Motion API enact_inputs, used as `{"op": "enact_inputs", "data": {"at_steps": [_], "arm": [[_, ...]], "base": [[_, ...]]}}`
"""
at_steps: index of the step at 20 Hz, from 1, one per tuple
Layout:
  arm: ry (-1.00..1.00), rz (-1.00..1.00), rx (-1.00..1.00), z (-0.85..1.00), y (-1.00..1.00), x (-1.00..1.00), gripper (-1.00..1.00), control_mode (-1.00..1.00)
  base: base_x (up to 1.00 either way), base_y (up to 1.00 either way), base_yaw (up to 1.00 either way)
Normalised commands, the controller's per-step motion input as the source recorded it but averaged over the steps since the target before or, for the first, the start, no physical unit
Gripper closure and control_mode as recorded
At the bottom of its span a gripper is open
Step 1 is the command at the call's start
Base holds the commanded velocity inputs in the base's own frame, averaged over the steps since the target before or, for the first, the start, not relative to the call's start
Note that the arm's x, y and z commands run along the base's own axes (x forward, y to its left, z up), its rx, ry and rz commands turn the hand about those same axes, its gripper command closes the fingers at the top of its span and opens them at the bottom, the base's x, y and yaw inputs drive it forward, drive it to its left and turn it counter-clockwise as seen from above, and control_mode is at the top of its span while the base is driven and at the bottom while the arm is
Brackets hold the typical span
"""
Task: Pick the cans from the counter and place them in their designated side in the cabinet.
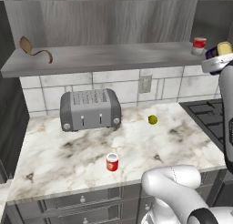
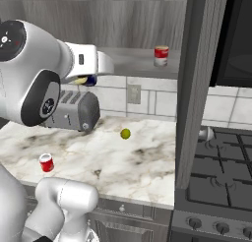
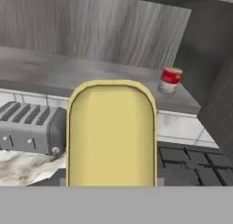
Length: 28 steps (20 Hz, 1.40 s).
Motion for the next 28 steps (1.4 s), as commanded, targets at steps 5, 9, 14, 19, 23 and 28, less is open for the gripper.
{"op": "enact_inputs", "data": {"at_steps": [5,9,14,19,23,28], "arm": [[0.00,0.00,-0.01,0.06,-0.05,0.04,1.00,-1.00],[0.00,0.00,-0.01,0.06,-0.03,0.05,1.00,-1.00],[0.00,0.00,-0.01,0.05,-0.07,0.09,1.00,-1.00],[0.00,0.00,-0.01,0.02,-0.09,0.09,1.00,-1.00],[0.00,0.00,0.00,0.00,-0.06,0.14,1.00,-1.00],[0.00,0.00,0.00,0.00,-0.07,0.17,1.00,-1.00]], "base": [[0.00,0.00,0.00],[0.00,0.00,0.00],[0.00,0.00,0.00],[0.00,0.00,0.00],[0.00,0.00,0.00],[0.00,0.00,0.00]]}}
